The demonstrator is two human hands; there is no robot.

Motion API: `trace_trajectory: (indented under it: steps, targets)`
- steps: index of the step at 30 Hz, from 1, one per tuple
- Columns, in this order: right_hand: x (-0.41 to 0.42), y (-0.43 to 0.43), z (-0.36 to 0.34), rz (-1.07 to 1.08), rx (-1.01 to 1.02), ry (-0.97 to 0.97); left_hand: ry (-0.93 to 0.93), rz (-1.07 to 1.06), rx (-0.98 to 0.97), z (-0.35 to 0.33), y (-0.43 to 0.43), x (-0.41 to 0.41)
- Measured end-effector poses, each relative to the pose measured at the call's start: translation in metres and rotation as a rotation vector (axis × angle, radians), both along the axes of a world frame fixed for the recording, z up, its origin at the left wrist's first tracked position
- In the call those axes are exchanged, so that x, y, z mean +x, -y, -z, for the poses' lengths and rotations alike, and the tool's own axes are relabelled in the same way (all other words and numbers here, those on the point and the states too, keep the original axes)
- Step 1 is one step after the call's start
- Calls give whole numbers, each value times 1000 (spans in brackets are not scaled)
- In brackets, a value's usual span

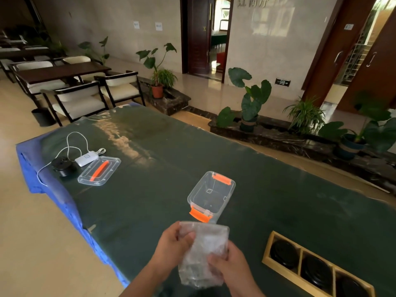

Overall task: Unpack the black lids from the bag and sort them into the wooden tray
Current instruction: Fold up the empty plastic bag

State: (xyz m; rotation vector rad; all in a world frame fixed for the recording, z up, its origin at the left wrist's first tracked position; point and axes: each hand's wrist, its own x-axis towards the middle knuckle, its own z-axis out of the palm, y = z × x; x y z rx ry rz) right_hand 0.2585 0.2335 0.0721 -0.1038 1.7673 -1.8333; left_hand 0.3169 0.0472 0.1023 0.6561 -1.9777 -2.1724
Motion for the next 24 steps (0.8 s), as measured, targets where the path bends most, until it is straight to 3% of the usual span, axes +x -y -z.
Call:
trace_trajectory:
  steps: [2, 4, 6, 9, 16, 24]
  targets:
    - [0, 3, -1, 28, 3, -40, 74, 4, 292, 5, 6, 10]
    - [3, 9, -6, 31, -1, -71, 163, 189, 472, 6, 10, 22]
    - [7, 14, -11, 0, 3, -104, 199, 300, 418, 7, 9, 30]
    - [10, 12, -18, 10, -1, -95, 124, 249, 389, 8, 5, 27]
    - [8, -39, -24, 165, -217, 201, 148, 342, 320, 10, -23, -16]
    - [-2, -60, -8, 323, -67, 161, 169, 464, 145, 12, -33, -40]
